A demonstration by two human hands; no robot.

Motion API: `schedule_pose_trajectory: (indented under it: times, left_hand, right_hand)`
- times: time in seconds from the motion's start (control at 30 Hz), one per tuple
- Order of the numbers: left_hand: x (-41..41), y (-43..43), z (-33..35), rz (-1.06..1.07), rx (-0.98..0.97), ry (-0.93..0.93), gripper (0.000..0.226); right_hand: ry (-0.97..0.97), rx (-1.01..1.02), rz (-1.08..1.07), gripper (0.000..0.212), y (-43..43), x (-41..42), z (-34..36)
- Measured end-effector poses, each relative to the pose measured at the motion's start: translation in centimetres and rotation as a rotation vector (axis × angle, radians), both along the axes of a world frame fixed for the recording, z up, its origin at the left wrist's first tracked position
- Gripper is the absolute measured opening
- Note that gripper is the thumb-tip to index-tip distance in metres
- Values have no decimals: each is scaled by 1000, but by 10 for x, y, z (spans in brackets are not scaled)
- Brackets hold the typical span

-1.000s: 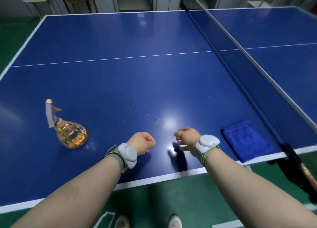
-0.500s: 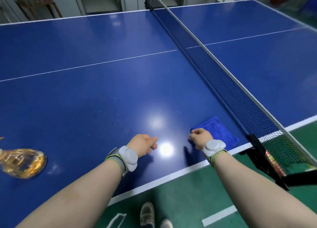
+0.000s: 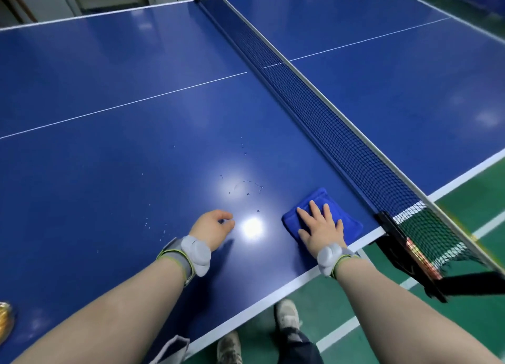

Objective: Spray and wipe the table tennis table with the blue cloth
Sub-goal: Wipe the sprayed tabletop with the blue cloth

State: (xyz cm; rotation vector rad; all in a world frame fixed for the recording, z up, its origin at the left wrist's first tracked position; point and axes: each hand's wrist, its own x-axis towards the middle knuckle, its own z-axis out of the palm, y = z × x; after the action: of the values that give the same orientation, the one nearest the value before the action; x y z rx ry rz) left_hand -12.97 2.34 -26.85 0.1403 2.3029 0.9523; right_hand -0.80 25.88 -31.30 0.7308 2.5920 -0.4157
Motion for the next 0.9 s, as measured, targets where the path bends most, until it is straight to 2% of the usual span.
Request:
schedule_pose_trajectory:
  times: [0.2, 0.5, 0.7, 0.9]
  left_hand:
    - [-15, 25, -13, 3, -113, 72, 43]
    - [-31, 80, -28, 152, -214, 102, 46]
    - [-29, 97, -33, 150, -302, 38, 48]
    - [-22, 86, -34, 151, -269, 56, 50]
  right_hand:
    - [-51, 43, 109, 58, 25, -14, -13]
    - [-33, 86, 118, 58, 107, -42, -16]
    - [16, -6, 59, 57, 148, -58, -15]
    - [51, 8, 2, 58, 142, -68, -16]
